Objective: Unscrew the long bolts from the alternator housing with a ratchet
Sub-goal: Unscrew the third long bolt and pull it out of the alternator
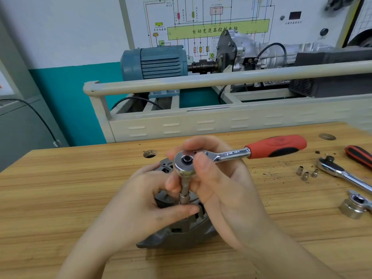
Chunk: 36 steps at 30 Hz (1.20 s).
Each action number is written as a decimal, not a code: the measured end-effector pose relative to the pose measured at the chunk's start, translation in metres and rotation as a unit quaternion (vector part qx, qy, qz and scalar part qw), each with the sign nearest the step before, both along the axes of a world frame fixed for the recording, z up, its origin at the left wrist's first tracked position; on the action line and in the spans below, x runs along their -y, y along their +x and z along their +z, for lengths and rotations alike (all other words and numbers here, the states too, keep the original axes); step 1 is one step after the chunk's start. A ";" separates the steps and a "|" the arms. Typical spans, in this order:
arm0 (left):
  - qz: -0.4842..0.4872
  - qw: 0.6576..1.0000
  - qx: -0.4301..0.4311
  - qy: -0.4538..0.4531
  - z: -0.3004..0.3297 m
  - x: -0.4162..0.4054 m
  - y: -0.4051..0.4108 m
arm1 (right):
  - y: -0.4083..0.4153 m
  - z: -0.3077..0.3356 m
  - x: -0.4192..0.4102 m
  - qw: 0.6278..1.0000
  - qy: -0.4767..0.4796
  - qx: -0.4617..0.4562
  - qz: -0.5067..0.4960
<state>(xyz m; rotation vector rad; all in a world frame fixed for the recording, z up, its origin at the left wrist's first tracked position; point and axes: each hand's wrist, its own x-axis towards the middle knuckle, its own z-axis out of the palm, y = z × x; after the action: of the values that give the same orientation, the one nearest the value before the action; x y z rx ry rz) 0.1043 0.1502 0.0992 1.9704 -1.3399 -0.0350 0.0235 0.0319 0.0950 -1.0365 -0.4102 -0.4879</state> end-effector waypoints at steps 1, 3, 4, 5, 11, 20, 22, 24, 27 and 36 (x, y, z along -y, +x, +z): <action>0.013 1.000 0.010 -0.008 0.000 0.001 -0.001 | 0.000 0.000 0.000 1.000 0.003 -0.002 -0.004; 0.026 0.999 0.026 -0.018 0.000 0.003 -0.004 | 0.000 0.000 0.001 1.000 0.008 -0.003 -0.006; 0.026 0.999 0.029 -0.019 0.000 0.003 -0.004 | 0.000 0.000 0.001 1.000 0.008 -0.002 -0.004; 0.023 0.999 0.028 -0.018 -0.001 0.003 -0.003 | 0.000 0.000 0.001 1.000 0.007 0.000 -0.003; -0.039 0.999 -0.004 0.034 0.000 -0.003 0.005 | -0.001 0.000 -0.004 0.999 -0.028 0.023 -0.012; 0.018 1.000 0.023 0.002 -0.002 0.002 0.001 | 0.001 -0.001 0.003 1.000 -0.008 0.008 -0.021; -0.013 1.000 0.005 0.023 -0.001 -0.001 0.004 | 0.000 -0.002 0.001 0.999 -0.023 0.021 -0.019; -0.044 0.998 -0.001 0.043 0.001 -0.004 0.007 | 0.000 -0.002 -0.002 0.999 -0.035 0.032 -0.012; -0.050 0.998 0.013 0.029 0.001 -0.004 0.006 | -0.001 -0.003 -0.005 0.999 -0.037 0.036 0.000; 0.009 1.000 0.024 0.017 -0.003 0.001 0.001 | -0.002 0.000 0.001 0.999 -0.027 0.037 -0.008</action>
<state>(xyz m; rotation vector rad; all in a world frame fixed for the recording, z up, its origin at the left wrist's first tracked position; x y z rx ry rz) 0.1049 0.1487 0.0965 2.0240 -1.3595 -0.0017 0.0219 0.0306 0.0949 -1.0765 -0.4845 -0.5327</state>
